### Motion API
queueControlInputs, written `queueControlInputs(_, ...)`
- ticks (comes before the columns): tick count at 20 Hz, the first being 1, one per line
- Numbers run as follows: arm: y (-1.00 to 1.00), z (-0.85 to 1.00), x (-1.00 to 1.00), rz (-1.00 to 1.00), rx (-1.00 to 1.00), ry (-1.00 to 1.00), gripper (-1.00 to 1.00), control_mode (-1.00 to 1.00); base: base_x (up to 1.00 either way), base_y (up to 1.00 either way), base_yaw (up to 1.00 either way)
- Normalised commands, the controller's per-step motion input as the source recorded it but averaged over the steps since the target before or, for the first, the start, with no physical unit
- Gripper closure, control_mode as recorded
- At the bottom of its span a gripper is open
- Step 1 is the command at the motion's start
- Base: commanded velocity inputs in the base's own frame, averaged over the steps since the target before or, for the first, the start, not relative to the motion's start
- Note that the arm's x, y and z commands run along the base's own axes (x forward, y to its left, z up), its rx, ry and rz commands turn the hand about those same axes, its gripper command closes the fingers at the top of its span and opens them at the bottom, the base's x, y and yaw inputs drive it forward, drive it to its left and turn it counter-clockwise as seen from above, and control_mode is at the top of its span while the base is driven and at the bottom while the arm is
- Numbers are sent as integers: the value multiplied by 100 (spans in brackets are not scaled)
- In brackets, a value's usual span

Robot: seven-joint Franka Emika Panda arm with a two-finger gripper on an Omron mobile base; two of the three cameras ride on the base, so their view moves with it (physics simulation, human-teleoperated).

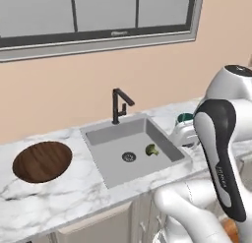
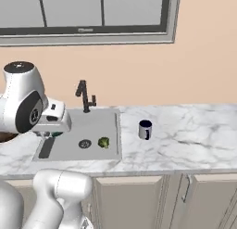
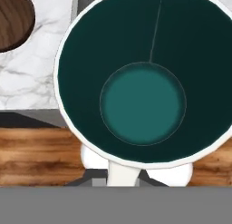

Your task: Clear the mugs and bowl far away from the sink.

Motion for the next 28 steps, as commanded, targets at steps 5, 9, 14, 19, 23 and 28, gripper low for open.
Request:
queueControlInputs(5, 0, 0, 0, 0, 0, 0, 100, 100, 0, 0, -100)
queueControlInputs(9, 0, 0, 0, 0, 0, 0, 100, 100, 0, 0, -100)
queueControlInputs(14, 0, 0, 0, 0, 0, 0, 100, 100, 0, 0, -100)
queueControlInputs(19, 0, 0, 0, 0, 0, 0, 100, 100, 0, 0, -100)
queueControlInputs(23, 0, 0, 0, 0, 0, 0, 100, 100, 0, 0, -100)
queueControlInputs(28, 0, 0, 0, 0, 0, 0, 100, 100, 0, 0, -100)
